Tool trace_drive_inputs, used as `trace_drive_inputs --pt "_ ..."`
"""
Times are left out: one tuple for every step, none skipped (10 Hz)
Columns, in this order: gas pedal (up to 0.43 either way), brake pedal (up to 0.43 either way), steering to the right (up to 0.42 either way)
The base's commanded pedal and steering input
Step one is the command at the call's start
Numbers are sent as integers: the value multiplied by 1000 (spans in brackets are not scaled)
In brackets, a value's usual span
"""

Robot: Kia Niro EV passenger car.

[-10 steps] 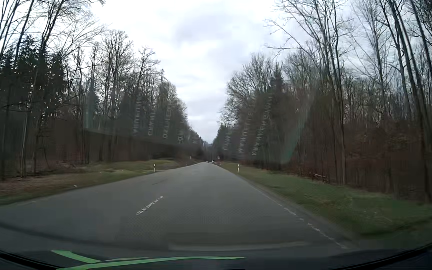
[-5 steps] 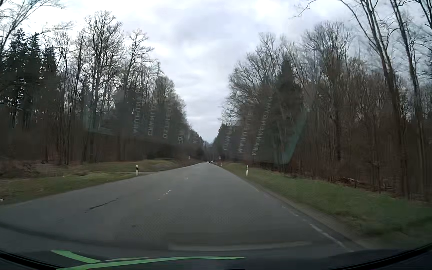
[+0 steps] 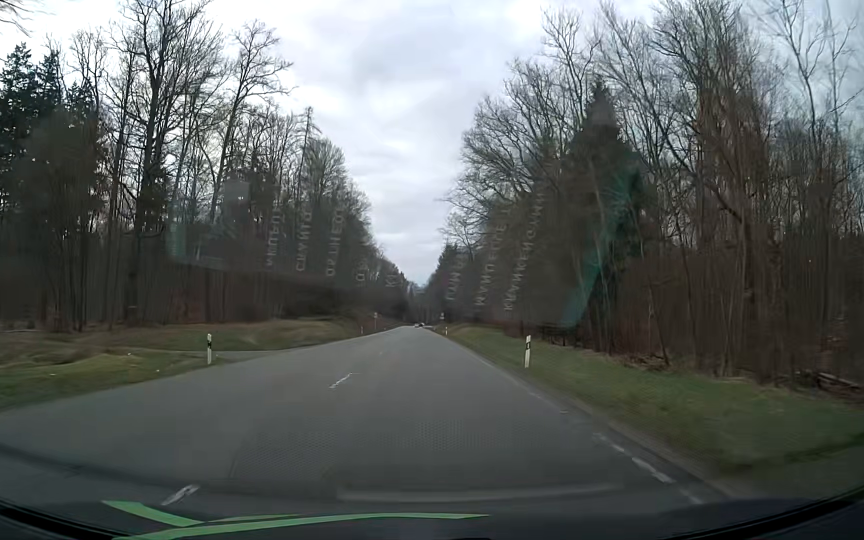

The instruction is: Follow the waypoints while adhering to traffic rules and regulations

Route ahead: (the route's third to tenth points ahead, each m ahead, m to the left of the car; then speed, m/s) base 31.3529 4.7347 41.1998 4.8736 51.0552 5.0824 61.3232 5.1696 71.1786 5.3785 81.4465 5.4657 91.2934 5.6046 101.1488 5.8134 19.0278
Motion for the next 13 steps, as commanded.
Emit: trace_drive_inputs --pt "189 0 0" --pt "189 0 0" --pt "177 0 0" --pt "177 0 0" --pt "177 0 1" --pt "177 0 1" --pt "177 0 1" --pt "177 0 0" --pt "169 0 0" --pt "169 0 0" --pt "169 0 0" --pt "169 0 0" --pt "169 0 0"
